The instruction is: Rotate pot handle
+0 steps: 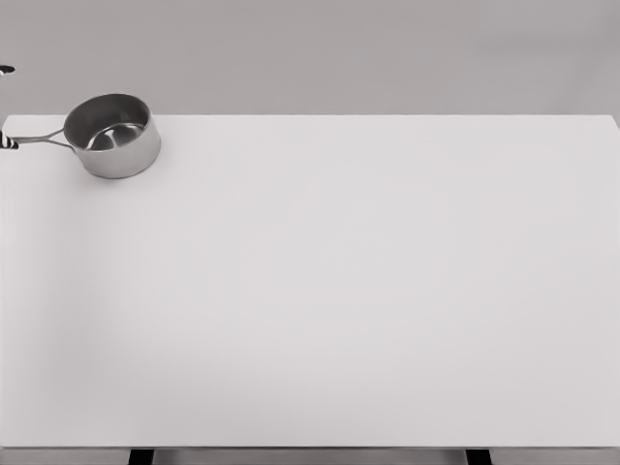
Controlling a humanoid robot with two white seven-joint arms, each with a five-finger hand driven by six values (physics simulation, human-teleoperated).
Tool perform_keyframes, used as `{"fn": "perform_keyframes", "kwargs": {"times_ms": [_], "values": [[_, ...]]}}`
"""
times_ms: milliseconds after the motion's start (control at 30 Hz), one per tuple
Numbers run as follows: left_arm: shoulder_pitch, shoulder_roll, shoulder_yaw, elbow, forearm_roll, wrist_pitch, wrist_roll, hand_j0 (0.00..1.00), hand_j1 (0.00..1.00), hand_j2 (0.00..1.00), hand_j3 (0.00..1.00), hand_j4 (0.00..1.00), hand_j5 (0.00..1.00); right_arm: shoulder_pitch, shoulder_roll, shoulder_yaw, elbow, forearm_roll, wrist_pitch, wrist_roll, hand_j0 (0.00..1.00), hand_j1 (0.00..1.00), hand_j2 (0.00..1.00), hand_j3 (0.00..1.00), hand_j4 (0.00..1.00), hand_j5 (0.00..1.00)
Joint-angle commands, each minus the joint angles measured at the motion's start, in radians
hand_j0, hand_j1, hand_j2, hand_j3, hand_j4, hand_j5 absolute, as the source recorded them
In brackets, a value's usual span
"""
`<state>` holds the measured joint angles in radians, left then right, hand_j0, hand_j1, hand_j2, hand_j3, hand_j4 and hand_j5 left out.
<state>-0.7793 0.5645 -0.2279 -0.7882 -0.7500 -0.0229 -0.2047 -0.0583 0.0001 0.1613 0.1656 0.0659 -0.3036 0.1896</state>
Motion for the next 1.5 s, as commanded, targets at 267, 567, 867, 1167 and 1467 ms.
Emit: {"fn": "perform_keyframes", "kwargs": {"times_ms": [267,567,867,1167,1467], "values": [[0.005,0.023,0.004,-0.003,0.024,-0.012,-0.013,1.00,1.00,1.00,1.00,1.00,1.00,0.000,0.000,0.000,0.000,0.000,0.000,-0.001,1.00,1.00,1.00,1.00,1.00,1.00],[0.012,0.060,-0.007,0.044,0.064,-0.025,-0.016,1.00,1.00,1.00,1.00,1.00,1.00,0.000,0.000,0.000,0.000,0.000,0.000,0.001,1.00,1.00,1.00,1.00,1.00,1.00],[0.009,0.054,-0.005,0.078,0.064,-0.025,-0.010,1.00,1.00,1.00,1.00,1.00,1.00,0.000,0.000,0.000,0.000,0.000,0.000,0.001,1.00,1.00,1.00,1.00,1.00,1.00],[0.018,0.118,-0.010,-0.180,0.277,-0.088,-0.061,1.00,1.00,1.00,1.00,1.00,1.00,0.000,0.000,0.000,0.000,0.000,0.000,0.001,1.00,1.00,1.00,1.00,1.00,1.00],[0.195,0.307,-0.117,-0.835,0.702,-0.588,-0.076,1.00,1.00,1.00,1.00,1.00,1.00,0.000,0.000,0.000,0.000,0.000,0.000,0.001,1.00,1.00,1.00,1.00,1.00,1.00]]}}
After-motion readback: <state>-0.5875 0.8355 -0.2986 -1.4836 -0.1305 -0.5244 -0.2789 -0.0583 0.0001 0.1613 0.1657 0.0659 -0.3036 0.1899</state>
